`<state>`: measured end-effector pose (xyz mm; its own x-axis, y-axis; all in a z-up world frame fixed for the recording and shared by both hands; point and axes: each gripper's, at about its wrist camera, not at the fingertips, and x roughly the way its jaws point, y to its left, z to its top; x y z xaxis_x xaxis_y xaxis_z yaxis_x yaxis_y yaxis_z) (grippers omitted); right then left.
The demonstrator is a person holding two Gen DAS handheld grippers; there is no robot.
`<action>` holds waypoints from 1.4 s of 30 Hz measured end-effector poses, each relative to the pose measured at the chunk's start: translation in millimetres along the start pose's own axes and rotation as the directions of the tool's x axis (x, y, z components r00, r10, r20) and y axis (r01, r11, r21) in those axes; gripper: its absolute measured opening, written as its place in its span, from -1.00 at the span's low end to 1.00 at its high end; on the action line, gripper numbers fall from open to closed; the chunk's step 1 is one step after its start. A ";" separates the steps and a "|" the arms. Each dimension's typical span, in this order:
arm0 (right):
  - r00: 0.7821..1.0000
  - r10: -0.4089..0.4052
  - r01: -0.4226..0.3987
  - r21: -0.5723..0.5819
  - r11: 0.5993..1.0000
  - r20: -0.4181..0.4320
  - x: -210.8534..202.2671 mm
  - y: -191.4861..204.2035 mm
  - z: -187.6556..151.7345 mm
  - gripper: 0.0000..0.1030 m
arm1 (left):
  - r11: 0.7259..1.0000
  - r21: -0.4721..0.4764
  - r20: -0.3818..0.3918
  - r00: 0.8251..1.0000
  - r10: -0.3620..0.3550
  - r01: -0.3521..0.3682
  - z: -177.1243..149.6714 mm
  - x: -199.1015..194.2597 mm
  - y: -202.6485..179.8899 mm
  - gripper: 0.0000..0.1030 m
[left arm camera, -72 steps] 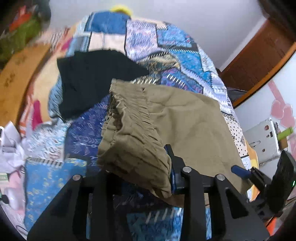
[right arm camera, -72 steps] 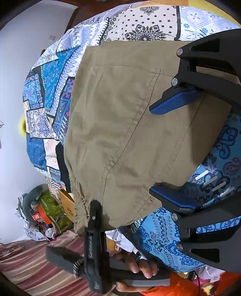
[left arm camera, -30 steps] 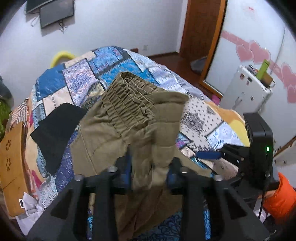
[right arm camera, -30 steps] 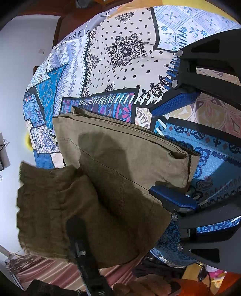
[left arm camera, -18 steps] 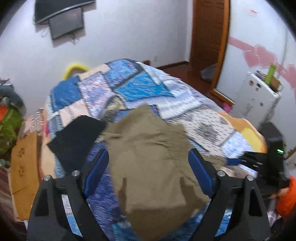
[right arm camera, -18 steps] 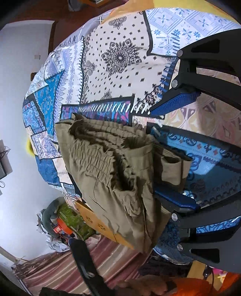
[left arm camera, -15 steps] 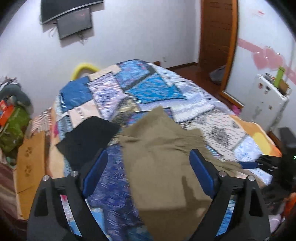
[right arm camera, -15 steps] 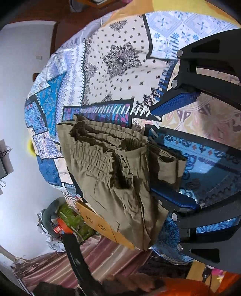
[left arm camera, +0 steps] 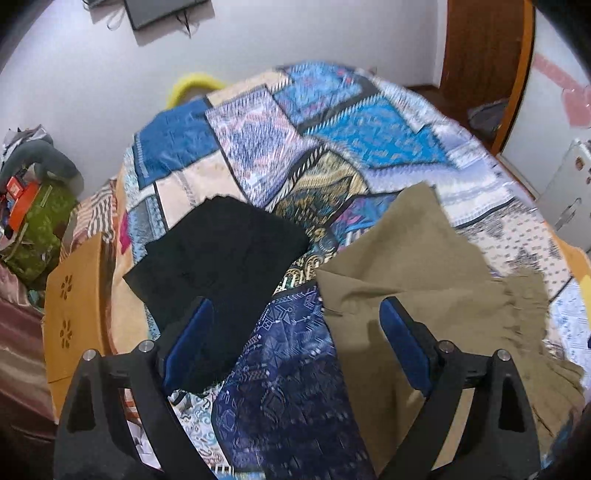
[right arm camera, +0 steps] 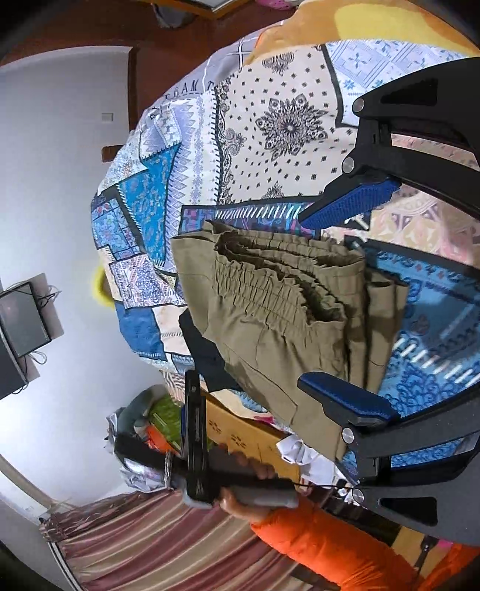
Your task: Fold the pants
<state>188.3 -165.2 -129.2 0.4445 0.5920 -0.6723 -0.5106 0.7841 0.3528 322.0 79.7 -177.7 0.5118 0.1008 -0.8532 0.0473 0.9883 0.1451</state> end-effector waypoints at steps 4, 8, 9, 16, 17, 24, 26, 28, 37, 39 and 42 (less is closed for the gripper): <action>0.998 -0.044 0.042 -0.038 0.998 -0.050 26.1 -3.0 -8.4 0.49 | 1.000 -0.009 -0.051 0.998 -0.022 0.021 10.5 29.1 -3.9 0.78; 0.998 0.006 -0.006 0.001 1.000 -0.066 33.7 -16.5 -11.0 0.56 | 0.998 0.004 -0.103 0.993 -0.060 0.061 18.1 54.8 -11.8 0.78; 0.998 0.012 -0.012 -0.002 1.000 -0.069 34.1 -19.3 -9.3 0.56 | 0.998 0.023 -0.118 0.991 -0.058 0.061 18.7 61.4 -15.6 0.78; 0.998 -0.012 0.010 -0.031 0.999 -0.060 34.4 -22.9 -4.6 0.56 | 0.994 0.101 -0.150 0.988 -0.026 0.042 -2.8 90.6 -27.9 0.94; 0.998 -0.020 0.018 -0.026 0.999 -0.055 33.3 -24.8 -3.6 0.56 | 0.994 0.098 -0.151 0.988 -0.027 0.042 -5.2 90.3 -26.5 0.95; 0.997 -0.072 0.072 0.042 0.996 -0.015 14.8 -44.8 4.8 0.56 | 0.996 0.087 -0.154 0.988 0.024 -0.011 -34.0 69.1 -16.6 0.95; 0.996 -0.088 0.088 0.041 0.995 -0.003 8.5 -45.1 4.4 0.56 | 0.998 0.058 -0.163 0.986 0.035 -0.026 -45.1 60.2 -8.6 0.95; 0.996 -0.094 0.093 0.037 0.995 0.009 2.3 -44.1 3.6 0.56 | 0.999 0.032 -0.172 0.984 0.043 -0.038 -57.7 50.8 -0.7 0.95; 0.997 -0.071 0.071 -0.002 0.997 0.010 -14.5 -19.9 -9.7 0.57 | 1.000 0.001 -0.192 0.981 0.021 -0.022 -125.6 -2.4 12.8 0.94; 0.999 -0.051 0.051 -0.002 0.999 0.010 -16.7 -14.0 -13.4 0.58 | 1.000 -0.017 -0.181 0.983 -0.011 0.008 -138.1 -15.2 12.6 0.94; 0.999 -0.049 0.049 -0.022 0.999 0.019 -19.8 -4.0 -19.4 0.58 | 0.998 -0.032 -0.157 0.986 -0.062 0.058 -148.7 -30.4 4.6 0.94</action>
<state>167.3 -183.7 -129.9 0.4830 0.5566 -0.6759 -0.5039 0.8080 0.3053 179.1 98.2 -225.6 0.3667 0.0557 -0.9287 0.0491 0.9957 0.0790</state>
